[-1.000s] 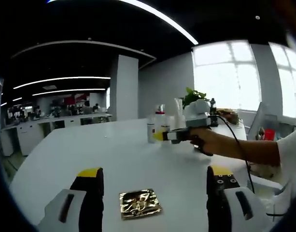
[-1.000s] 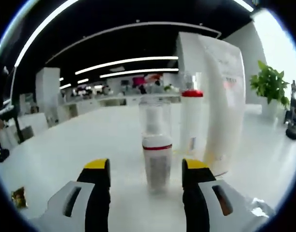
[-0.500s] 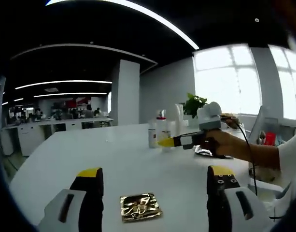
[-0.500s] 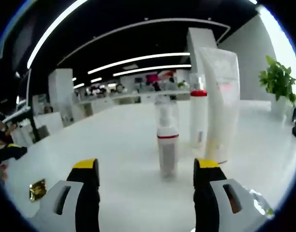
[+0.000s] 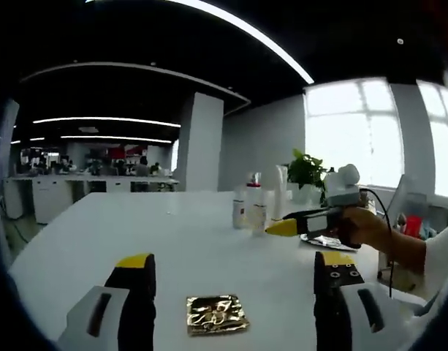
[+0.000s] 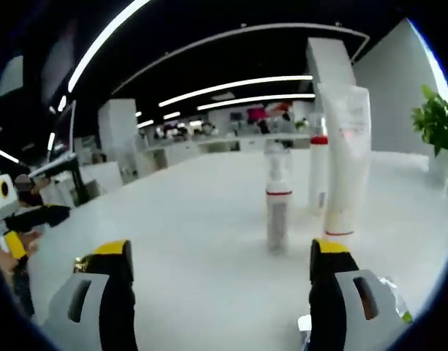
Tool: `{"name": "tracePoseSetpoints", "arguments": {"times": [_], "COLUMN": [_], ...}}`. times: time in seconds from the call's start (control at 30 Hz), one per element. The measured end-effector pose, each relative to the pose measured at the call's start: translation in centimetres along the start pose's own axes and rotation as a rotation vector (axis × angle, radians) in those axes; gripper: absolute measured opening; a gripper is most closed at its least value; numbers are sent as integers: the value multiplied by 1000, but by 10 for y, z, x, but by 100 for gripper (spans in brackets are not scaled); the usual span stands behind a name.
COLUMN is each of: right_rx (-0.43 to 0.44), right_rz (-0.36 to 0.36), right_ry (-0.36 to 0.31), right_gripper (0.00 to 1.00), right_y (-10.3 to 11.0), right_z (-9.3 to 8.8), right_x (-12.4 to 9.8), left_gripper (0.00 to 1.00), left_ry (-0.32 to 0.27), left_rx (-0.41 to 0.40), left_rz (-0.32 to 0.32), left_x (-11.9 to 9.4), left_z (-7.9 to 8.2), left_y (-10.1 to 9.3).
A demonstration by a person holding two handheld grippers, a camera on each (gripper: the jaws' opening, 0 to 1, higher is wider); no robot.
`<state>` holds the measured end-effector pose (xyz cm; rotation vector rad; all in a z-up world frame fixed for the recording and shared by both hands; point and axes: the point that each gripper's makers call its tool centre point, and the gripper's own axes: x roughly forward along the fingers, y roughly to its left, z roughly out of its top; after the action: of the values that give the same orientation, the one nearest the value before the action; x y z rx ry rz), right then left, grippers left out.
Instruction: Arrange the skincare products in the storage area until every visible bottle or jar stands upright without overlapping.
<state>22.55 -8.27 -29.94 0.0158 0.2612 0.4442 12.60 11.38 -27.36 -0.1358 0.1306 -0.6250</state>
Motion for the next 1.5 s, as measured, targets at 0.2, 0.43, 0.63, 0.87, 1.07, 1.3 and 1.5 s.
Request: {"name": "tracePoseSetpoints", "arguments": {"times": [0.2, 0.43, 0.63, 0.87, 1.07, 1.3, 1.5], "right_rx": [-91, -125, -160, -225, -208, -122, -191], "right_rz": [70, 163, 214, 180, 55, 10, -102], "right_ry": [-56, -55, 11, 20, -14, -41, 0], "right_gripper": [100, 100, 85, 44, 15, 0, 0], "right_y": [11, 31, 32, 5, -40, -74, -98], "right_z": [12, 1, -23, -40, -42, -38, -39], "right_x": [-14, -39, -72, -104, -128, -161, -175], "left_gripper": [93, 92, 89, 82, 71, 54, 49], "left_ry": [-59, -53, -63, -52, -71, -93, -53], "left_rx": [-47, -54, -46, -42, -9, -133, -135], "left_rz": [39, 96, 123, 112, 26, -173, -236], "left_x": [-4, -8, -11, -12, -6, 9, 28], "left_z": [10, 12, 15, 12, 19, 26, 21], "left_y": [7, 17, 21, 22, 0, -47, -73]}}
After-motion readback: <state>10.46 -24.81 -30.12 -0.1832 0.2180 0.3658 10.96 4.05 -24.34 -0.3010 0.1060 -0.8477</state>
